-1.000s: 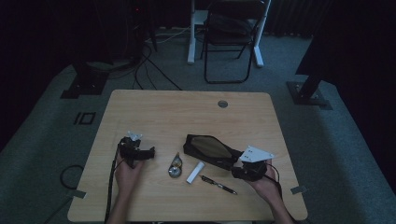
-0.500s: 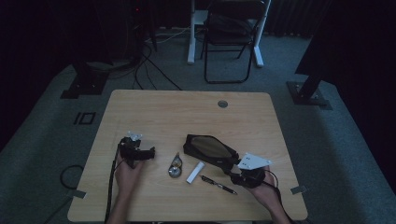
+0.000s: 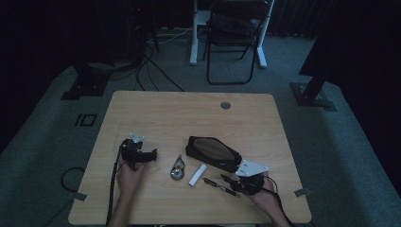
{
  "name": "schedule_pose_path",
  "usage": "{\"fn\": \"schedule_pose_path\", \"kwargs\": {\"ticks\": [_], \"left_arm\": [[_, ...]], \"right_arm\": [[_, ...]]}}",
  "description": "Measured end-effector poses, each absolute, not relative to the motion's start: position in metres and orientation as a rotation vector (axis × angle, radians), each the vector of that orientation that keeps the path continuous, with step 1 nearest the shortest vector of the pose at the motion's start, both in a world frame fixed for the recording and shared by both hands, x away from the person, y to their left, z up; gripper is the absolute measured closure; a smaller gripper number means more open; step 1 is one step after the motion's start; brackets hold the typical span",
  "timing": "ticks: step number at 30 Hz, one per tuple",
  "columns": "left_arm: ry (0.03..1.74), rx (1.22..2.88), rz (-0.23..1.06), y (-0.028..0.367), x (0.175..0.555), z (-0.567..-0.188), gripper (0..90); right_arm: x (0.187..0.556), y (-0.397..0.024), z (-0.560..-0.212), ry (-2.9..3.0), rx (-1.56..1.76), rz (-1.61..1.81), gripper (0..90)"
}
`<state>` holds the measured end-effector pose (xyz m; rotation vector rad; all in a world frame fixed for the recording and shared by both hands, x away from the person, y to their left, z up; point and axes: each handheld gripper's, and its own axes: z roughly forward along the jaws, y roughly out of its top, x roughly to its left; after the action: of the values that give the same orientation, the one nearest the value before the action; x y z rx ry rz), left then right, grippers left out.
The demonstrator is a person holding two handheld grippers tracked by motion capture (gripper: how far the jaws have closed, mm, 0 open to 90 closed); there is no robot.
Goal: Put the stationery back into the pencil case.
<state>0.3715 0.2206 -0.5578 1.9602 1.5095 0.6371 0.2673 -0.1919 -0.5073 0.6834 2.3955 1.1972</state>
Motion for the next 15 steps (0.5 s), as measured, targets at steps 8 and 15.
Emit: {"fn": "schedule_pose_path", "kwargs": {"ticks": [8,15], "left_arm": [[1.509,1.96,0.636,0.22,0.371,-0.558,2.3],[1.51,1.96,0.636,0.22,0.371,-0.558,2.3]], "right_arm": [[0.267,-0.187,-0.512,2.421,0.672,1.184,57.9],[0.266,-0.182,-0.519,2.444,0.66,1.16,57.8]]}}
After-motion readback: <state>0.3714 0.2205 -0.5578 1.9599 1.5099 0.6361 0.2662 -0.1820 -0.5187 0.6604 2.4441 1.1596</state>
